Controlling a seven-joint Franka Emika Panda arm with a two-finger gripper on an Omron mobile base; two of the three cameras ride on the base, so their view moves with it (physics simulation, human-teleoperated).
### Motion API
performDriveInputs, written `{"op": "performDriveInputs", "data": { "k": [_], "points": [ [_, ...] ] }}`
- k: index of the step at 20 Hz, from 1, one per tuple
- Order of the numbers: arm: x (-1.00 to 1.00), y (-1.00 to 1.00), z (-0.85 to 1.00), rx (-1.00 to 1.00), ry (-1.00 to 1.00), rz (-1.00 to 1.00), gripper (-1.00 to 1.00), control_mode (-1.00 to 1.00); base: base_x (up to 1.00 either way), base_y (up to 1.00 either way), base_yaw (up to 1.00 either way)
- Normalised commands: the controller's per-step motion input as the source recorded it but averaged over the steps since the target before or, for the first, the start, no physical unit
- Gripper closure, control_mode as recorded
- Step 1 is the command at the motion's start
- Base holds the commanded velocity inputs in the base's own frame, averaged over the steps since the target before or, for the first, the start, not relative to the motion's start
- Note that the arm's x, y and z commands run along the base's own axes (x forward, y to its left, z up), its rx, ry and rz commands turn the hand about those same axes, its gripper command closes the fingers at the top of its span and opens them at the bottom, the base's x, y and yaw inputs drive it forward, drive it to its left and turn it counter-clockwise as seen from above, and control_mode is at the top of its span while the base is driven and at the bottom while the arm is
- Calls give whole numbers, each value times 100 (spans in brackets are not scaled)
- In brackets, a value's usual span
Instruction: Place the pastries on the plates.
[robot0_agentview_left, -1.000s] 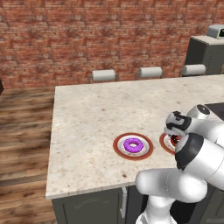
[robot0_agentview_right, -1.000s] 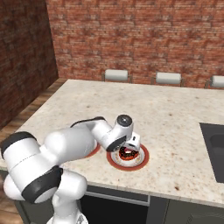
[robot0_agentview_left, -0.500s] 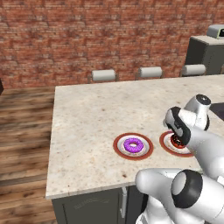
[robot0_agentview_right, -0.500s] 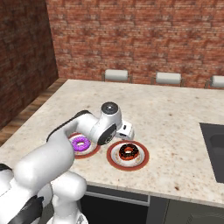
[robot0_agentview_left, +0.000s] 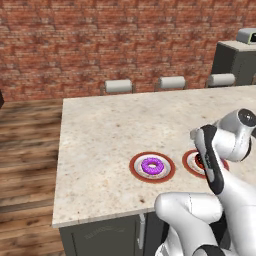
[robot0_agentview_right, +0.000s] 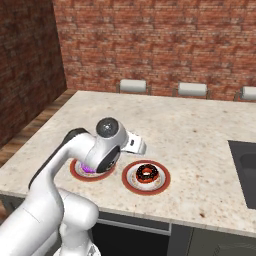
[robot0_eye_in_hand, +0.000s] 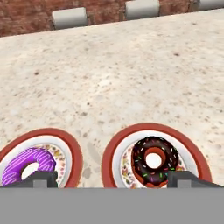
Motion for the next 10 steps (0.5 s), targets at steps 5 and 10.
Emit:
{"op": "performDriveInputs", "data": {
  "k": [5, 10],
  "points": [
    [-26, 45, 66, -7, -19, 0, -100, -100, 0, 0, 0],
    [-8, 59, 50, -11, -9, 2, -100, -100, 0, 0, 0]
  ]
}}
